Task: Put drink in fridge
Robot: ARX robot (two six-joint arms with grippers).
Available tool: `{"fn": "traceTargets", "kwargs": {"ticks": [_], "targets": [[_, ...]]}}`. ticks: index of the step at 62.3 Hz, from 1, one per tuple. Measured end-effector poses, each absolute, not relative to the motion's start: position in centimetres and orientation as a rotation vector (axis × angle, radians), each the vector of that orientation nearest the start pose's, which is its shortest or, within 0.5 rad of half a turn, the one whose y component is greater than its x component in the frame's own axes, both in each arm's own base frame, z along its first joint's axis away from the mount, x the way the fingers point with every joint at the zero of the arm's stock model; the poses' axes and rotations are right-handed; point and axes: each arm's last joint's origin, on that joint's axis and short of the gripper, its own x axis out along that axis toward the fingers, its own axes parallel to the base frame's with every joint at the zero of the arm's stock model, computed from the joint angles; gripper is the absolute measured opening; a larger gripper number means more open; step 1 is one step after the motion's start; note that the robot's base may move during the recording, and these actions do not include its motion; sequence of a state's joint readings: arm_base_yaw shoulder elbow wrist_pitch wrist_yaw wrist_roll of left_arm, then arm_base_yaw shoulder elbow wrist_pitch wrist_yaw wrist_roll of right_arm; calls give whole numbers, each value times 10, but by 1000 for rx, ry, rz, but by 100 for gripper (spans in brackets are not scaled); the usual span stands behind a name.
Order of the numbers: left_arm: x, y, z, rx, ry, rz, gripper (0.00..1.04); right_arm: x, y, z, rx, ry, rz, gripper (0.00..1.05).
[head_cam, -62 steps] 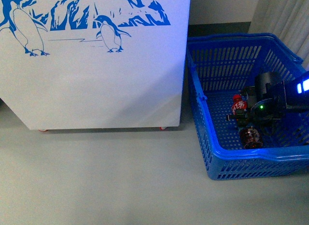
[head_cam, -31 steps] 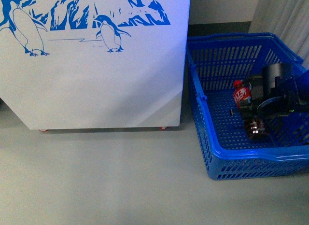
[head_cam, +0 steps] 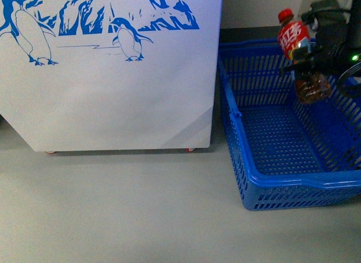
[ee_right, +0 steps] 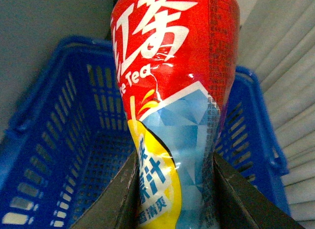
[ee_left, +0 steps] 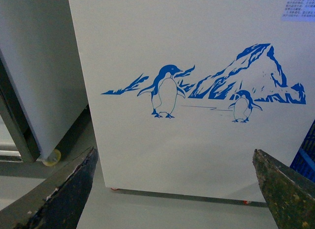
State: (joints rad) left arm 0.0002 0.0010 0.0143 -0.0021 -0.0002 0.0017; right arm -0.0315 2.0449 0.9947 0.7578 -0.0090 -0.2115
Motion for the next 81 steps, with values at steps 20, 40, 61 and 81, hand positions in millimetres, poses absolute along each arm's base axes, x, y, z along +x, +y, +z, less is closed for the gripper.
{"fn": "traceTargets", "kwargs": {"ticks": [20, 40, 61, 81], "targets": [[97, 0, 168, 2, -11, 0, 97, 292, -9, 200, -166, 135, 23, 35], [97, 0, 168, 2, -11, 0, 97, 198, -9, 205, -110, 50, 22, 35], [97, 0, 168, 2, -11, 0, 97, 157, -14, 198, -105, -55, -55, 35], [97, 0, 168, 2, -11, 0, 97, 105, -15, 206, -142, -249, -55, 35]]}}
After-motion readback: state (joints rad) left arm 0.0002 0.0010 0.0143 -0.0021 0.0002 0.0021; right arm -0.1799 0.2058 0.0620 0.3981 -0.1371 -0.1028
